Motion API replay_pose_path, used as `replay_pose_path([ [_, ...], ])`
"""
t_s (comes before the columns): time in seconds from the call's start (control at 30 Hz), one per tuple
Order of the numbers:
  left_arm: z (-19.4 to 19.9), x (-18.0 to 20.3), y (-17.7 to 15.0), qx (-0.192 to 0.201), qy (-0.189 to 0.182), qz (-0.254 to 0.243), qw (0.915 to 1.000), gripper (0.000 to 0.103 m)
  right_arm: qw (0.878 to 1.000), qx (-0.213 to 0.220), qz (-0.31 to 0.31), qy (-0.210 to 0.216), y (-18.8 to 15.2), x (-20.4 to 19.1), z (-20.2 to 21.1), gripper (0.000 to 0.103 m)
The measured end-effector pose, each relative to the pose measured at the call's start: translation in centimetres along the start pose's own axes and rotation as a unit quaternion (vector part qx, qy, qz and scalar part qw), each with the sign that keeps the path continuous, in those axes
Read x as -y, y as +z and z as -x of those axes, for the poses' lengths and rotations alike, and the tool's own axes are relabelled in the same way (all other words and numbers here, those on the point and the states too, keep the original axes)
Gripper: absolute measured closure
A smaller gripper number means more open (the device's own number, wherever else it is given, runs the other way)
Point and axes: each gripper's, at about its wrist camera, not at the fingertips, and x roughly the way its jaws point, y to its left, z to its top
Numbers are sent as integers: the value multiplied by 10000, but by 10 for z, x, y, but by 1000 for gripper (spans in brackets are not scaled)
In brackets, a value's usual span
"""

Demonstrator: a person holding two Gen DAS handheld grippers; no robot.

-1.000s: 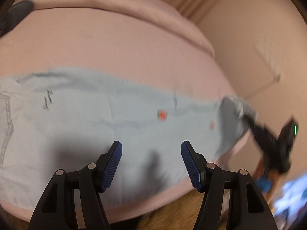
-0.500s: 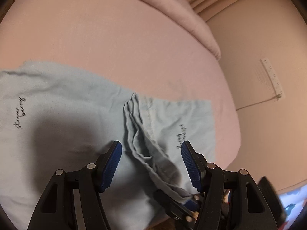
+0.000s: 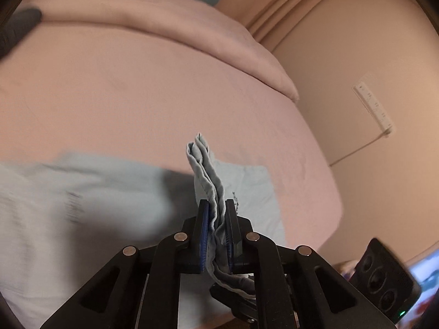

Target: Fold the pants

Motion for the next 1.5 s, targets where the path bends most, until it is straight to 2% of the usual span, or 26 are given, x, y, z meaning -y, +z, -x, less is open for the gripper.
replay_pose_path([
  [0.1,19,-19,0,194,583,-101,9981,94,9997,-133,133,157,1,-21,-21,89],
  [0.23,26,-57,-6,193,864,369,9954,94,9978,-646,103,41,-11,-30,-66,88],
  [0.27,26,-63,-8,152,966,442,9942,94,9964,-832,148,-106,-18,-30,-80,87],
  [0.37,25,-75,-20,75,1278,517,9904,94,9960,-841,207,-220,-27,-28,-89,86],
  [0.43,26,-77,-26,41,1329,560,9895,94,9952,-938,228,-166,-24,-33,-86,76],
  [0.5,26,-72,-28,35,1362,545,9892,94,9935,-1136,94,80,-21,-34,-79,51],
  [0.57,35,-67,-32,122,1365,433,9896,94,9940,-1037,-60,338,-20,-35,-60,41],
  [0.63,41,-56,-30,256,1264,314,9911,94,9956,-855,-97,365,-18,-33,-42,41],
  [0.7,41,-46,-30,339,1068,282,9933,94,9976,-660,-93,196,-17,-29,-21,41],
  [0.83,26,-25,-32,172,742,-34,9971,88,9971,-354,-321,-600,-9,0,0,40],
  [0.87,16,-20,-35,24,754,-157,9970,88,9956,-354,-473,-730,-9,11,2,41],
  [1.0,-19,-12,-49,-592,860,-437,9936,88,9925,-493,-802,-783,-17,31,4,46],
  [1.03,-24,-13,-53,-707,951,-473,9918,88,9922,-519,-806,-792,-18,33,2,46],
  [1.1,-33,-28,-64,-862,1407,-390,9855,88,9916,-597,-758,-861,-22,35,3,48],
  [1.13,-29,-38,-67,-723,1338,-203,9882,89,9911,-632,-750,-896,-24,35,0,48],
  [1.17,-23,-47,-70,-591,1105,52,9921,89,9909,-670,-716,-925,-26,35,-2,49],
  [1.23,-13,-58,-74,-541,940,407,9933,89,9904,-739,-653,-969,-28,39,1,49],
  [1.37,-2,-64,-80,-377,1086,583,9917,94,9900,-789,-568,-1019,-28,50,0,49],
  [1.5,-7,-47,-89,-280,1498,292,9879,94,9912,-749,-474,-981,-33,54,3,49],
])
